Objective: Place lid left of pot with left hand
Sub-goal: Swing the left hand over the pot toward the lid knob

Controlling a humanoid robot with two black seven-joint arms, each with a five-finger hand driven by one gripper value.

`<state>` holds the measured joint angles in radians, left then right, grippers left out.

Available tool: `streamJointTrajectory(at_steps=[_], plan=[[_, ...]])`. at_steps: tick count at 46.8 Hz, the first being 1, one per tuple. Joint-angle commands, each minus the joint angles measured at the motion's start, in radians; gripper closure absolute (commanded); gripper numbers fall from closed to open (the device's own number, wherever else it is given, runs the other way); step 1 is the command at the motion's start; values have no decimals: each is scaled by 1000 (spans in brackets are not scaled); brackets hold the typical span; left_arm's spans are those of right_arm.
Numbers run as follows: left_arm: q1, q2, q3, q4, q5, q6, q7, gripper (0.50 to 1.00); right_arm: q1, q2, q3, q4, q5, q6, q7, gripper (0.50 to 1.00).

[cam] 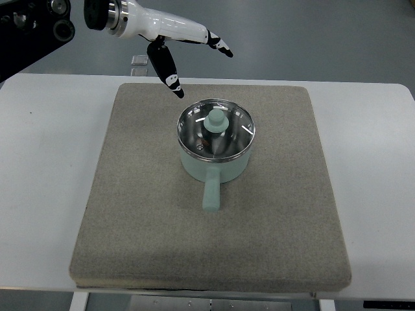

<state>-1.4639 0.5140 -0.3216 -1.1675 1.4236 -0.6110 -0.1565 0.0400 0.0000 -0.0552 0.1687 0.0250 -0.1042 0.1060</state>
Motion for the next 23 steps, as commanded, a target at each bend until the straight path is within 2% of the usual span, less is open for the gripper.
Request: streamJointTrajectory(at_steps=[1, 23], plan=[[5, -14, 1, -4, 1, 0, 0, 504, 0, 0, 0, 0, 1, 0, 0, 579], [40, -103, 30, 5, 116, 0, 2, 514, 0, 0, 0, 0, 0, 0, 0, 579]])
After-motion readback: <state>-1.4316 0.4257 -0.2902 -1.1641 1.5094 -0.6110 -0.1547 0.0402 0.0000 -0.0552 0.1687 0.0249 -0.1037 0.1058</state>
